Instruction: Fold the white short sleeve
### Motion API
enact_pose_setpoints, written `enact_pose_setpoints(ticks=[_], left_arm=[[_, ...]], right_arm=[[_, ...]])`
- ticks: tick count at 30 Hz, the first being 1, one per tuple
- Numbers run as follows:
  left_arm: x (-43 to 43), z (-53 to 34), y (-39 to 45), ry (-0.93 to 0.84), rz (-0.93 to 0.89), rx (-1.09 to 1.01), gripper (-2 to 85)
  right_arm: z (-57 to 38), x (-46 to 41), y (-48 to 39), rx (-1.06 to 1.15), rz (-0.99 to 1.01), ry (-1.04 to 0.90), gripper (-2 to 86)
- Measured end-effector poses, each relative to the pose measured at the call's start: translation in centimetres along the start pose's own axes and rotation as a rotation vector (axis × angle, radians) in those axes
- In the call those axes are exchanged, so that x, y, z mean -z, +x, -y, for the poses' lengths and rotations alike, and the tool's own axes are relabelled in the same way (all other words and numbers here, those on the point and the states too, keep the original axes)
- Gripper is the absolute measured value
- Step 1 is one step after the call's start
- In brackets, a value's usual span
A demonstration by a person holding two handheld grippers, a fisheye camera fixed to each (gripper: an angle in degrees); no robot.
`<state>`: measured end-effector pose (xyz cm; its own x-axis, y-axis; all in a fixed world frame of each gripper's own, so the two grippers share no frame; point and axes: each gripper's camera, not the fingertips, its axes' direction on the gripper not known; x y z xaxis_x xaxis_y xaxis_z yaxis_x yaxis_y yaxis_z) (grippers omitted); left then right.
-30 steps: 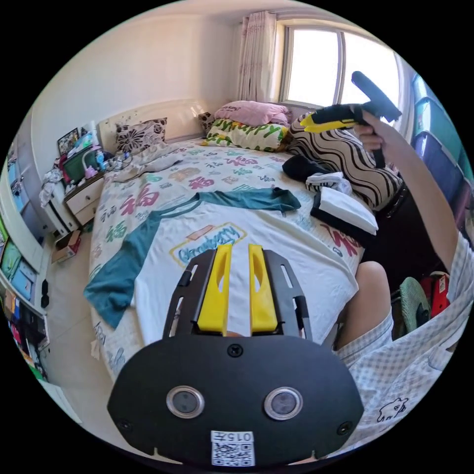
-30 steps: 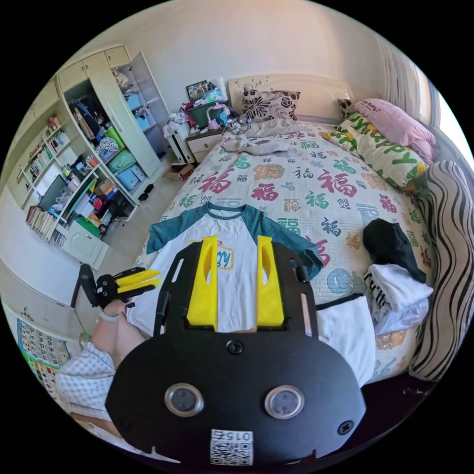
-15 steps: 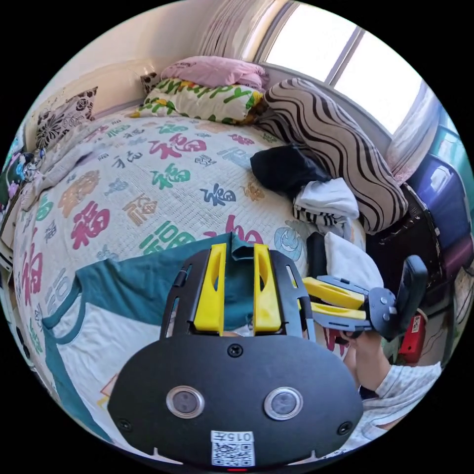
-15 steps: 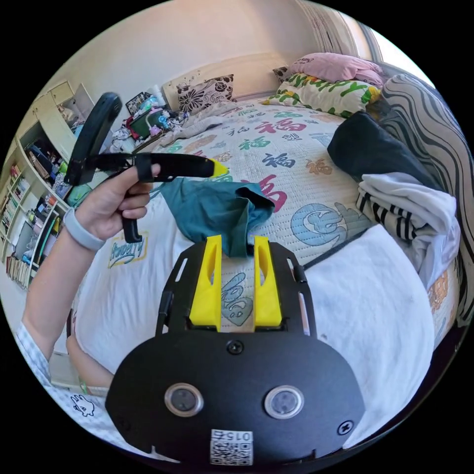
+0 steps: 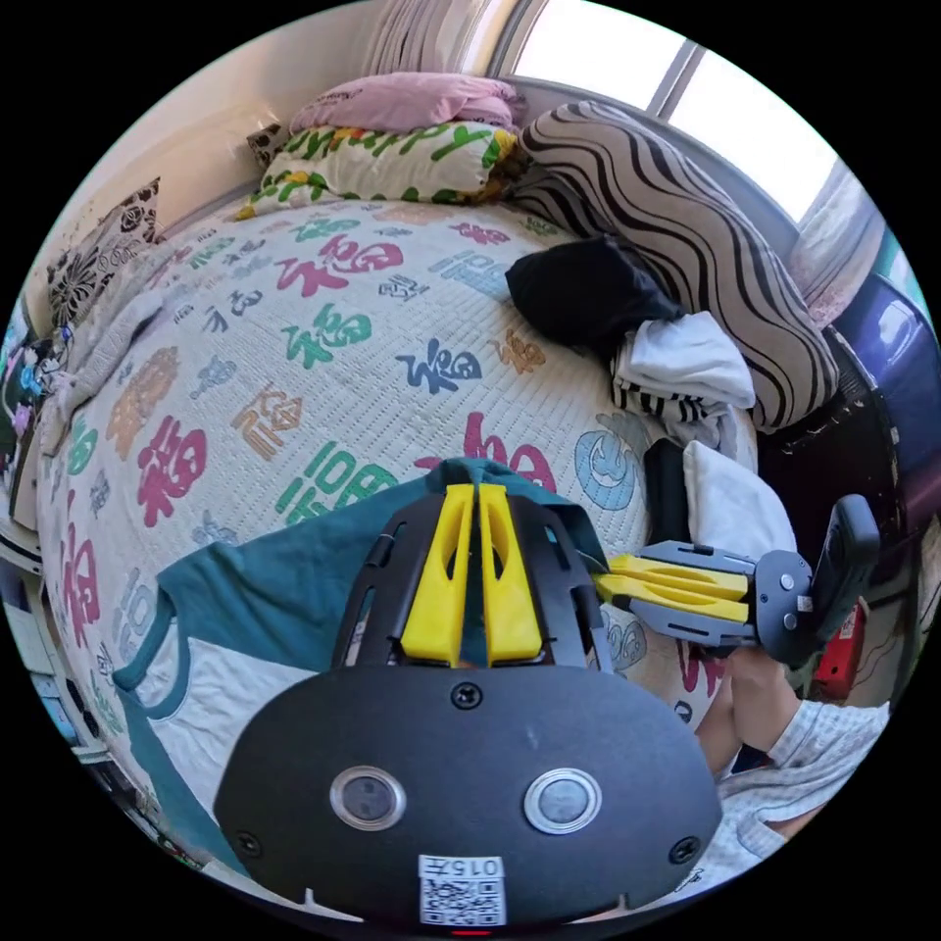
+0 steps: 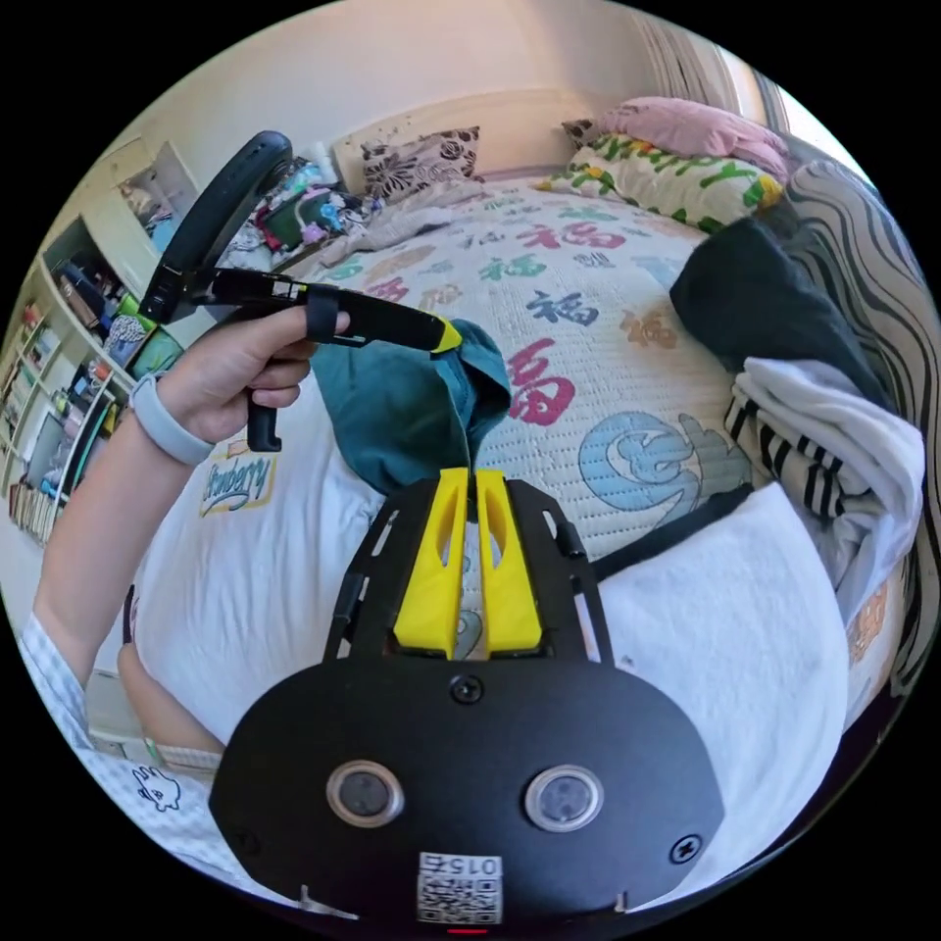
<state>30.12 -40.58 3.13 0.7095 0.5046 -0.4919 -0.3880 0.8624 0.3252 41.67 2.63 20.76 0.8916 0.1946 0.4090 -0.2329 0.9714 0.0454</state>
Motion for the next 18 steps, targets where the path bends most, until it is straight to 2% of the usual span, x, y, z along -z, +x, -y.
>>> enact_pose_setpoints(ticks=[3, 6, 11, 18], left_arm=[[5.8, -4.5, -1.3, 0.14, 0.045, -0.009, 0.1], [9.7, -11.4, -2.8, 0.195, 0.084, 0.031, 0.0], [8.1, -22.9, -4.9, 0.123, 0.084, 0.182, 0.1], [4.9, -27.7, -5.1, 0.048, 0.083, 0.217, 0.5]], right_arm=[[0.3, 1.7, -2.0, 0.123, 0.085, 0.077, 0.5], [0.8, 2.0, -5.0, 0.295, 0.217, 0.039, 0.3], [0.7, -1.2, -10.8, 0.532, 0.237, -0.17, -0.3], [0.3, -5.3, -13.2, 0.606, 0.201, -0.345, -0.2]])
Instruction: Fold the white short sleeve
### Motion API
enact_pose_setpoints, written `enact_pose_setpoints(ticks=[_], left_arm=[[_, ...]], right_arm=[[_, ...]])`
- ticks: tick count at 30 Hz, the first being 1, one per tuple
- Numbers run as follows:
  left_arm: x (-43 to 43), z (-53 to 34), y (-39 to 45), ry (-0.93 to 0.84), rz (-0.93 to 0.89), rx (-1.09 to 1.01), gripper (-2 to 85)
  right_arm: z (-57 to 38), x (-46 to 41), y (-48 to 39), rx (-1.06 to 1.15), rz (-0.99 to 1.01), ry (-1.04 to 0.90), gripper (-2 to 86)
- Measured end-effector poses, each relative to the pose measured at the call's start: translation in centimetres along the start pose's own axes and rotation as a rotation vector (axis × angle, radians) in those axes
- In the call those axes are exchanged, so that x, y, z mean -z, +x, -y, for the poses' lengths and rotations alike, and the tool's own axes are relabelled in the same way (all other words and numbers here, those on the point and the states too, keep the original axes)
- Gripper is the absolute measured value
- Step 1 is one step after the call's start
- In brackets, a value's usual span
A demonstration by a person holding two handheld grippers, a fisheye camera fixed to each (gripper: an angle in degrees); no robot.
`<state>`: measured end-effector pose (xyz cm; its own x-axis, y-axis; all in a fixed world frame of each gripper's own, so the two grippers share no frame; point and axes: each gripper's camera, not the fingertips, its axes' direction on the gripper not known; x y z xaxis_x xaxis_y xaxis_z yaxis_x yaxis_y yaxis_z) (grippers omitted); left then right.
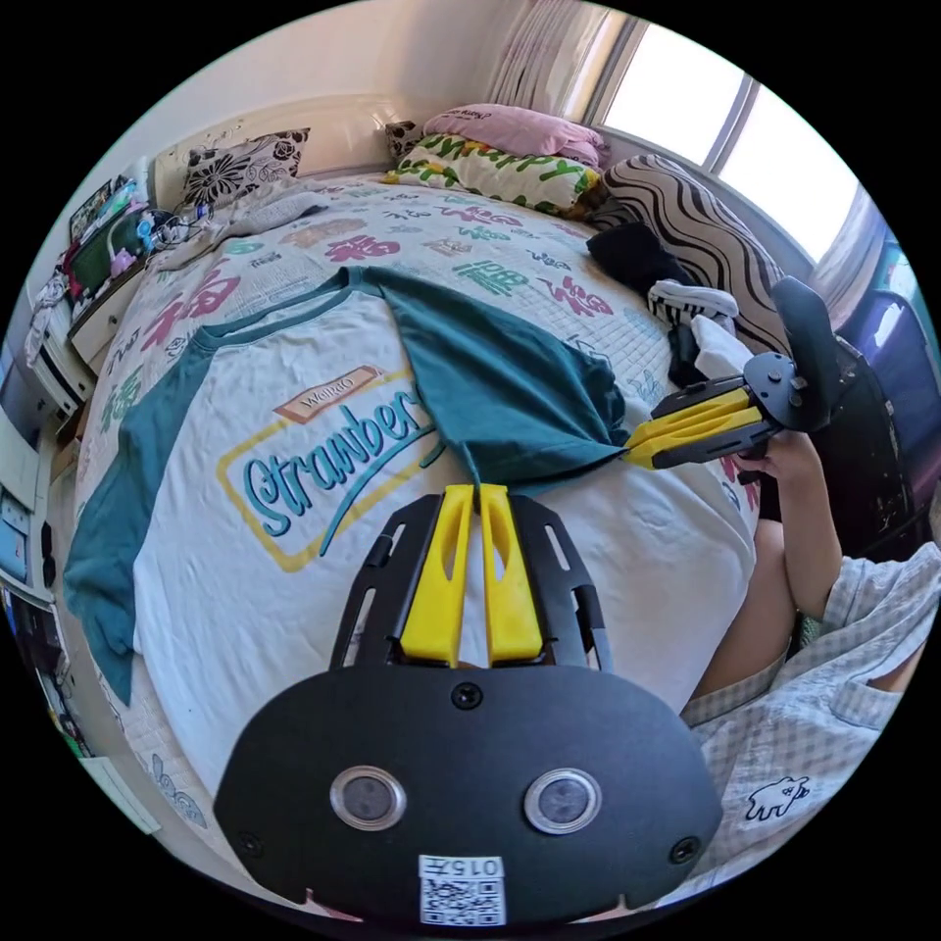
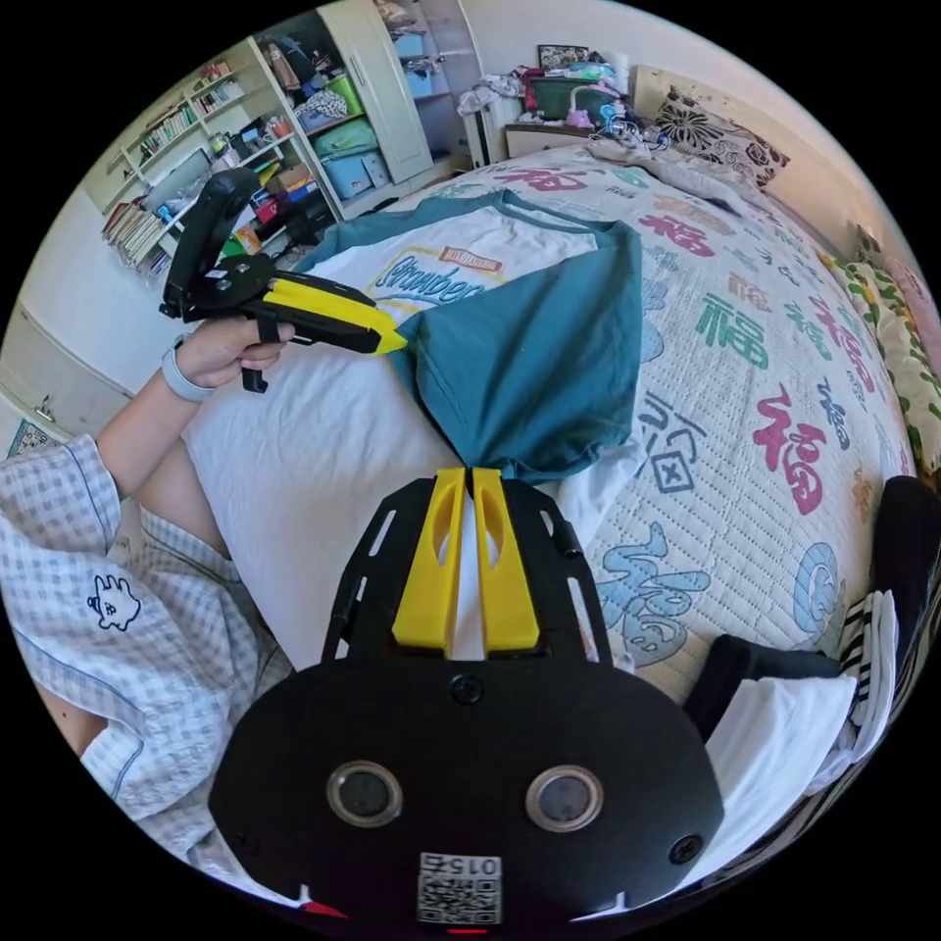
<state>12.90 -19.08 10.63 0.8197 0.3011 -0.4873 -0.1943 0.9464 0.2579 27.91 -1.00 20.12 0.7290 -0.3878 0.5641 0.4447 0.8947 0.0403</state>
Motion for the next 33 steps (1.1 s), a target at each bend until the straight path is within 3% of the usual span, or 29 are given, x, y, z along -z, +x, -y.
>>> enact_pose_setpoints(ticks=[6, 8, 10, 14, 18, 24, 28, 33], left_arm=[[1.3, -0.7, 0.3, 0.006, 0.046, -0.035, 2.3], [0.3, -1.2, -0.5, -0.136, -0.024, -0.045, 5.2], [1.5, -1.8, -1.4, -0.113, -0.09, -0.024, 6.9], [4.9, -0.7, -3.1, 0.053, -0.101, 0.058, 7.8], [2.0, 1.7, -2.8, -0.041, -0.011, 0.072, 8.5], [1.4, 0.8, -0.4, -0.068, 0.179, -0.048, 8.6], [4.0, 1.1, -1.1, -0.069, 0.142, -0.04, 8.6], [7.3, 2.5, -1.8, 0.047, 0.051, -0.039, 8.1]], right_arm=[[1.5, 0.2, 0.7, 0.032, 0.104, 0.0, 1.8], [1.7, 0.6, 0.9, 0.055, 0.172, 0.016, 3.8], [1.7, 1.8, 1.7, 0.009, 0.195, 0.11, 4.8], [2.1, 3.7, 4.0, -0.256, -0.029, 0.359, 5.7], [4.8, 1.5, 4.7, -0.36, -0.147, 0.249, 6.1], [8.1, -1.4, 3.3, -0.3, -0.272, 0.121, 1.5], [9.0, -0.3, 2.5, -0.322, -0.25, 0.163, 2.4], [10.0, 1.6, -1.6, -0.12, -0.165, 0.251, 4.0]])
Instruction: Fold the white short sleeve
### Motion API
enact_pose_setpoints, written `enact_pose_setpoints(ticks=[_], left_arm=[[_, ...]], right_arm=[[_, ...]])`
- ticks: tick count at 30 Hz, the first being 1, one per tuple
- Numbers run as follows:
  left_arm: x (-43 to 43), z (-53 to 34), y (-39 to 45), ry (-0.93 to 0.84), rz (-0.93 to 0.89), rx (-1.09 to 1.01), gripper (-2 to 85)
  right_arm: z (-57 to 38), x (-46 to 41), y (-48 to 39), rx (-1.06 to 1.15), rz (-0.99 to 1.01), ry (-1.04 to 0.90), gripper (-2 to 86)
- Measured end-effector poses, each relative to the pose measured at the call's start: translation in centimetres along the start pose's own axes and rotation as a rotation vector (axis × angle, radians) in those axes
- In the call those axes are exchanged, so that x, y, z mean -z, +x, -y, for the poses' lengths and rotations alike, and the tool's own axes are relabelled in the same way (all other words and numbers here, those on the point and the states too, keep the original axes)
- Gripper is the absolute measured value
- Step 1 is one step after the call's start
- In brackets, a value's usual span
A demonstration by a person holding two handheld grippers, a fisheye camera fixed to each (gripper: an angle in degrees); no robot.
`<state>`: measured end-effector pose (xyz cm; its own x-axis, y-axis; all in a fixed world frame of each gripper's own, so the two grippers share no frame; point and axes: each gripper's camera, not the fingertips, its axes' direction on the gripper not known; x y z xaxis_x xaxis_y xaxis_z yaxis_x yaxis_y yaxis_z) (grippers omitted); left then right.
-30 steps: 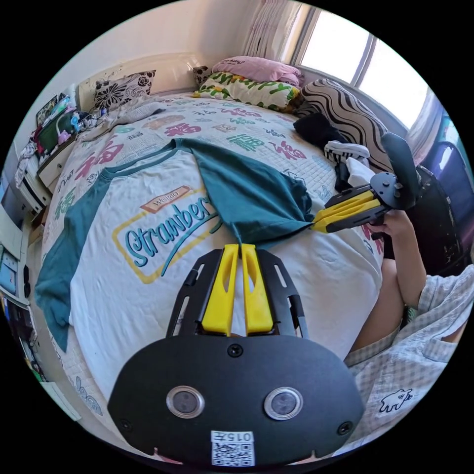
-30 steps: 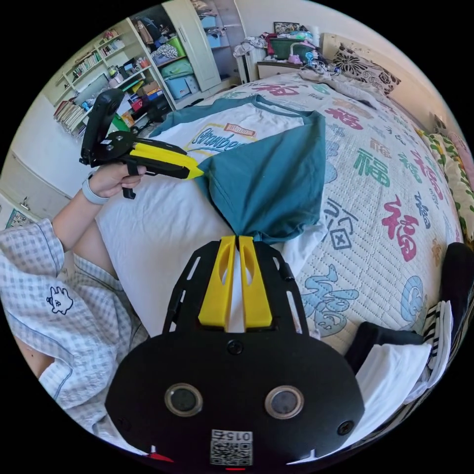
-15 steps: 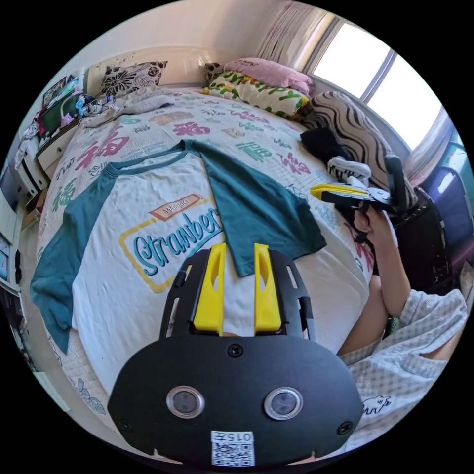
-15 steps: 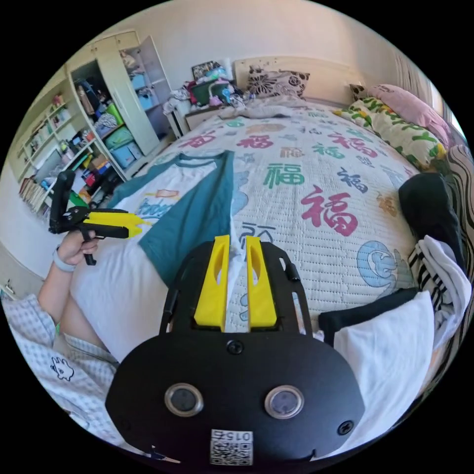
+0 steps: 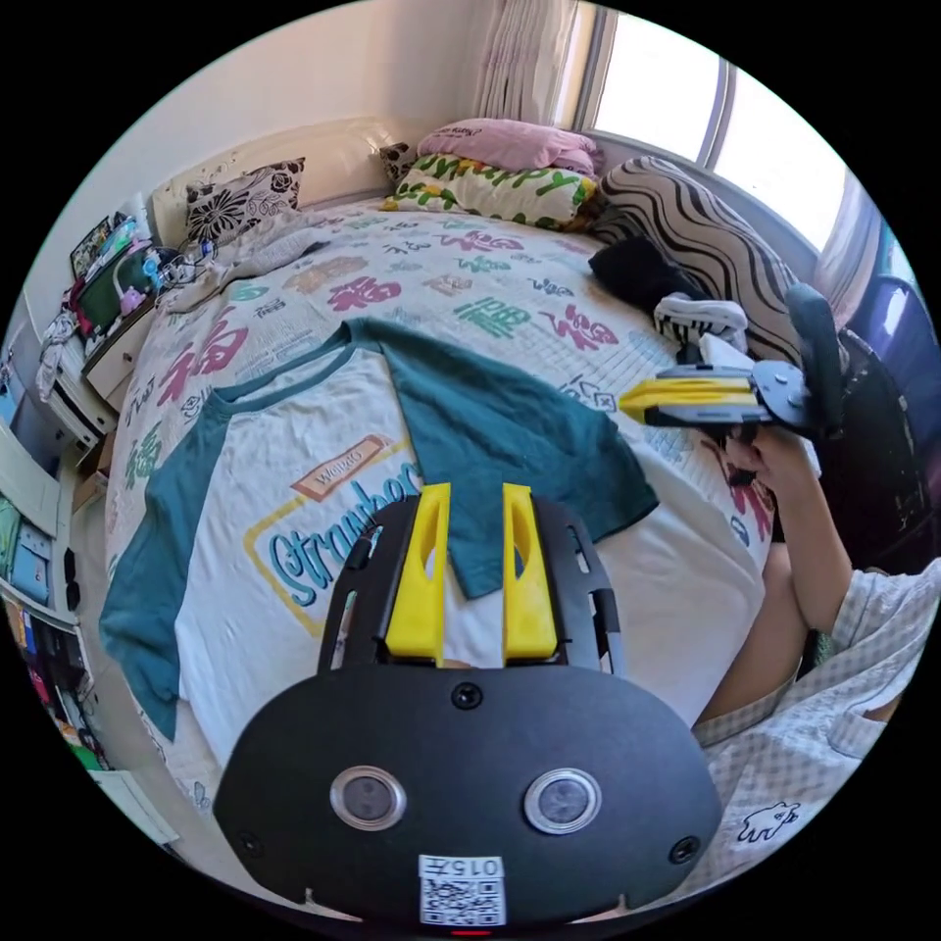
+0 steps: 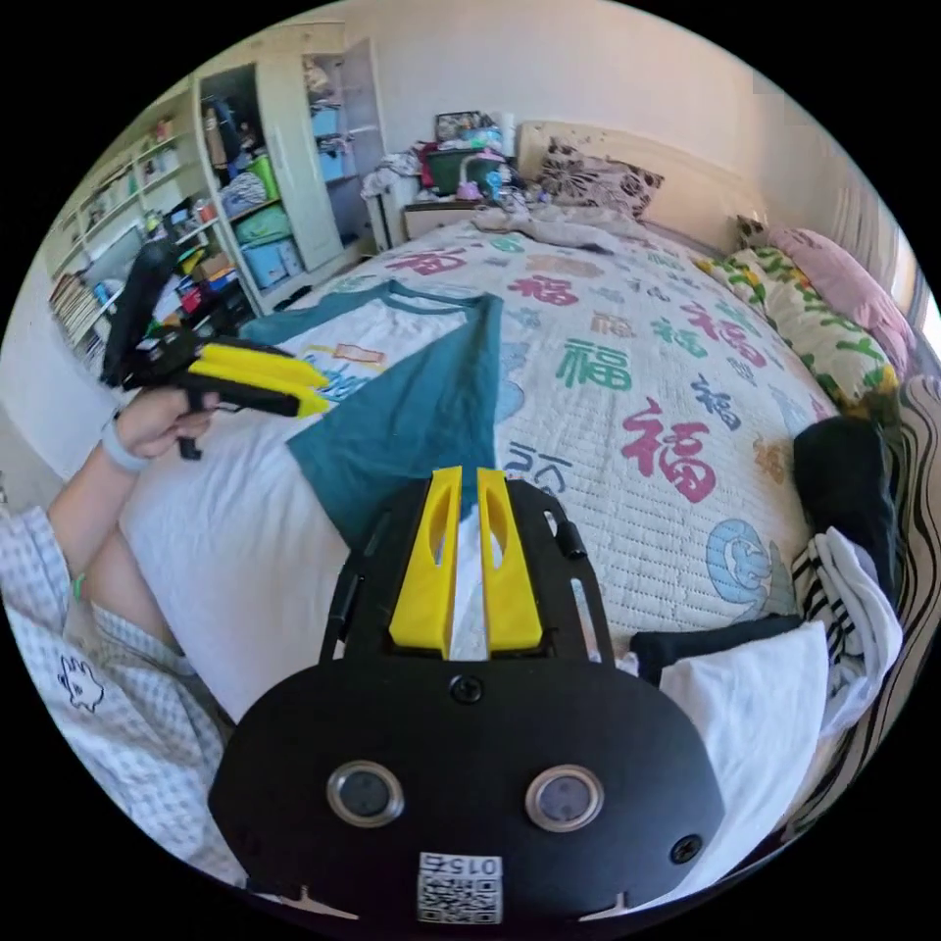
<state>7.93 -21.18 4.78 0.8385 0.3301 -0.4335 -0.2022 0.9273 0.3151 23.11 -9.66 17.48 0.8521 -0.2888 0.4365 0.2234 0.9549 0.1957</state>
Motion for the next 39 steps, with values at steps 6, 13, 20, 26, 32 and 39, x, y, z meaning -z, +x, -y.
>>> enact_pose_setpoints(ticks=[6, 13, 20, 26, 32, 39], left_arm=[[-1.8, 2.4, -0.9, -0.057, 0.01, -0.013, 5.0], [-0.2, 0.8, -4.2, -0.066, -0.008, 0.018, 4.8], [11.8, -7.2, -10.0, 0.088, 0.07, 0.145, 6.4], [25.2, -22.6, -21.8, 0.226, 0.294, 0.54, 8.2], [28.8, -30.3, -28.5, 0.281, 0.216, 0.686, 10.0], [29.2, -29.9, -31.8, 0.22, 0.121, 0.675, 11.2]], right_arm=[[1.3, -3.4, -3.6, 0.148, 0.091, -0.24, 1.5], [3.2, -3.7, -4.5, 0.154, 0.11, -0.246, -0.7], [5.8, -1.0, -5.1, 0.064, 0.295, -0.046, 4.2], [11.7, -1.2, -10.0, 0.033, 0.293, 0.053, 4.8], [25.0, -5.8, -22.9, 0.225, 0.287, -0.094, 6.2], [40.1, -13.7, -37.0, 0.269, 0.31, -0.202, 7.7]])
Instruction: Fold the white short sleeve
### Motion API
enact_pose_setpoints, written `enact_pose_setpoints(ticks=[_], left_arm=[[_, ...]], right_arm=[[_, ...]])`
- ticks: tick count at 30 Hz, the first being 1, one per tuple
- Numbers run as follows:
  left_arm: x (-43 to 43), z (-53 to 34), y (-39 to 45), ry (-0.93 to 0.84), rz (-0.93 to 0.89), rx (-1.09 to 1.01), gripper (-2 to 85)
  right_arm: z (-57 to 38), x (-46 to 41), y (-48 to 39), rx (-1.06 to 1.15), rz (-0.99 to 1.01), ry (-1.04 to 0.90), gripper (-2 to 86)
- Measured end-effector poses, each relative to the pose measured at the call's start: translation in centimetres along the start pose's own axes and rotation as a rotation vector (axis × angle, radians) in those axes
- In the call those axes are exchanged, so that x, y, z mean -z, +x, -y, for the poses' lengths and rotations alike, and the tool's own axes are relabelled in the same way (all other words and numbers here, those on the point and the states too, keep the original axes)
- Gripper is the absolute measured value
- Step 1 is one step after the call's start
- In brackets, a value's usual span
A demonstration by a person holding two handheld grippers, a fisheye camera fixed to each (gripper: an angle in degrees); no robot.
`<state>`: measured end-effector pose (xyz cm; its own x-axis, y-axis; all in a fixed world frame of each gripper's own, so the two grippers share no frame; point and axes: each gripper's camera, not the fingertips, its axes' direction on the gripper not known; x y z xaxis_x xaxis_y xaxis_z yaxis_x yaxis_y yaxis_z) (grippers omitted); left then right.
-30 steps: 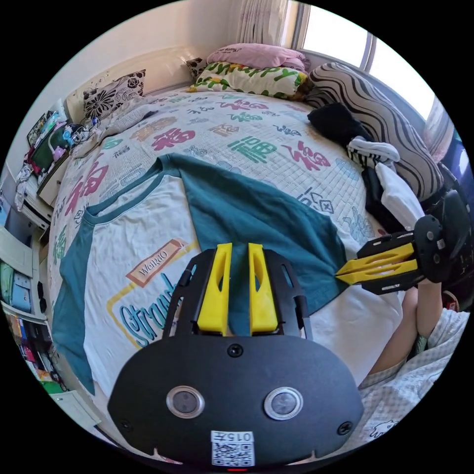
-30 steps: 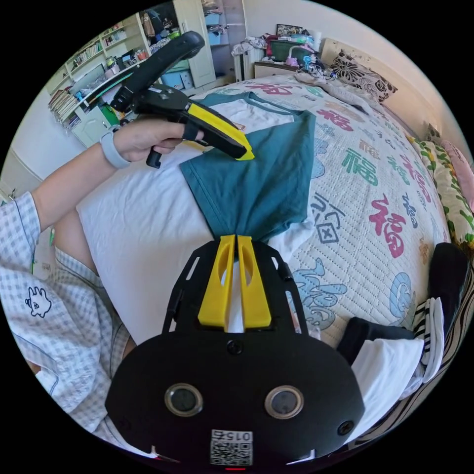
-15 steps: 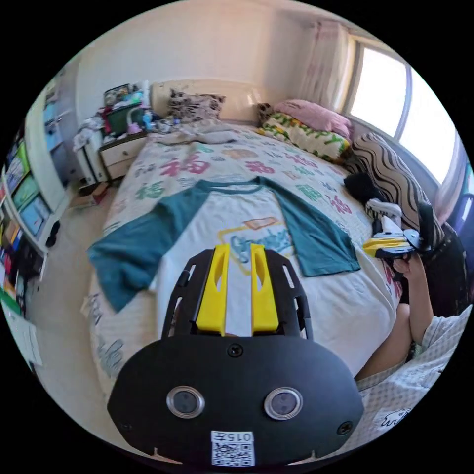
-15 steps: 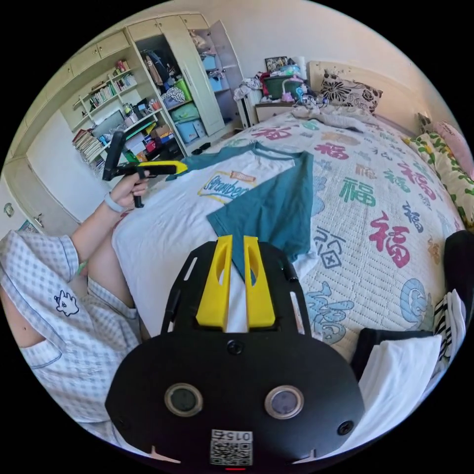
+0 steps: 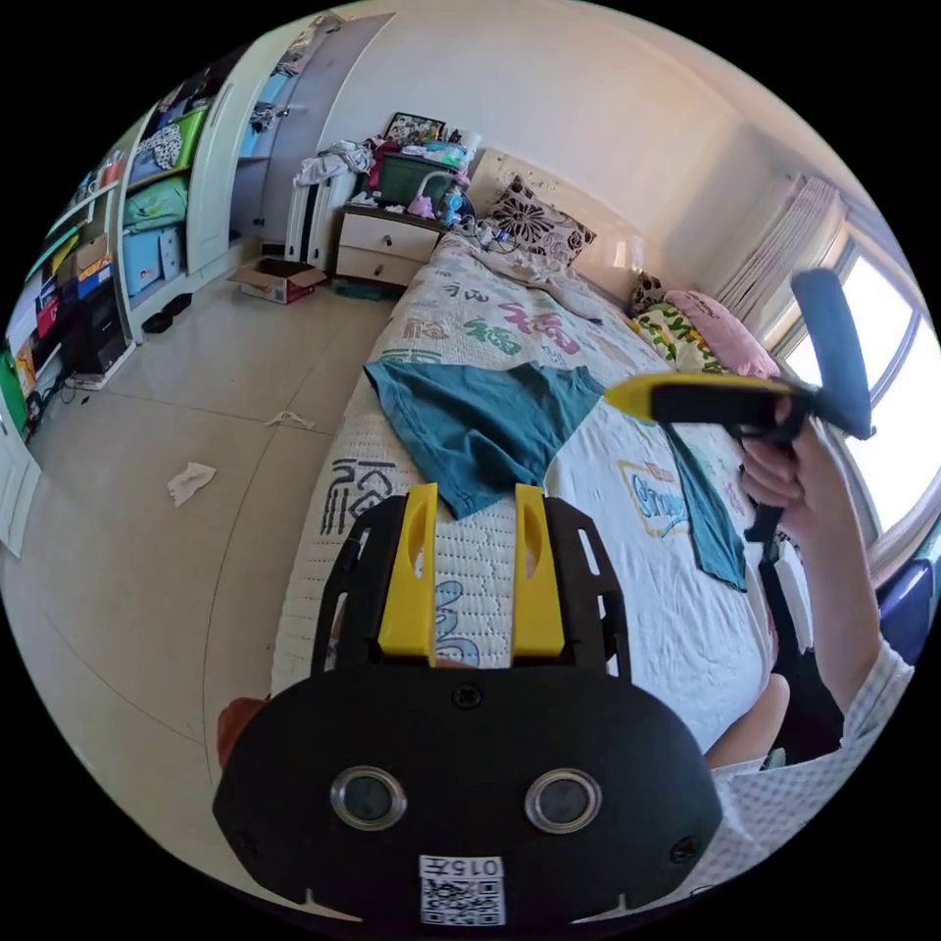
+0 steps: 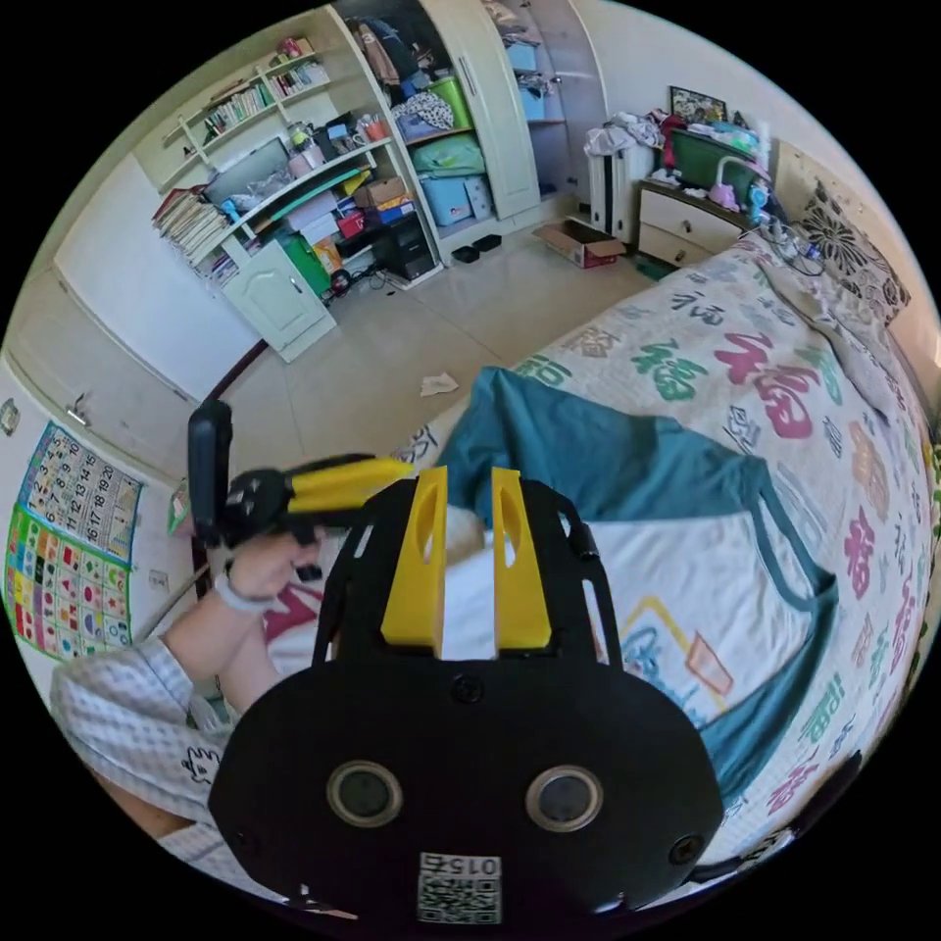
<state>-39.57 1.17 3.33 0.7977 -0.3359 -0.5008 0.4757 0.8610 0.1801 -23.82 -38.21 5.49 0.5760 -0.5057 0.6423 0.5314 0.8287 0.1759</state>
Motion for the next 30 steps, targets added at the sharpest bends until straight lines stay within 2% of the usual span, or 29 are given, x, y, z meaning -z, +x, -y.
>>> enact_pose_setpoints(ticks=[4, 8, 12, 18, 21, 24, 26, 30], left_arm=[[-0.9, 0.7, -1.1, -0.091, -0.042, 0.016, 11.2], [0.0, 1.0, -1.2, -0.097, -0.023, 0.006, 11.0], [0.8, 1.5, -2.2, -0.099, -0.065, 0.032, 9.5], [1.7, 1.8, -3.0, -0.115, -0.086, 0.048, 4.9], [3.4, 1.4, -3.1, -0.067, -0.121, 0.046, 2.0], [6.5, 0.8, -1.7, 0.009, -0.095, -0.015, 0.8], [8.8, 0.2, 0.3, 0.054, -0.069, -0.107, 0.5], [10.4, -1.3, 3.7, 0.092, -0.057, -0.273, 0.4]], right_arm=[[8.8, -6.1, -1.8, -0.068, -0.047, -0.121, 8.5], [14.1, -11.2, -2.5, -0.13, -0.141, -0.22, 9.8], [16.3, -14.9, -3.1, -0.133, -0.247, -0.306, 9.4], [16.7, -15.5, -3.8, -0.106, -0.315, -0.284, 2.7], [15.9, -13.4, -3.7, -0.092, -0.262, -0.234, 0.2], [13.5, -8.6, -3.3, -0.09, -0.184, -0.088, -0.5], [9.8, -3.6, -2.4, -0.103, -0.123, 0.068, -0.6], [1.3, 3.1, -0.2, -0.159, -0.024, 0.262, -0.6]])
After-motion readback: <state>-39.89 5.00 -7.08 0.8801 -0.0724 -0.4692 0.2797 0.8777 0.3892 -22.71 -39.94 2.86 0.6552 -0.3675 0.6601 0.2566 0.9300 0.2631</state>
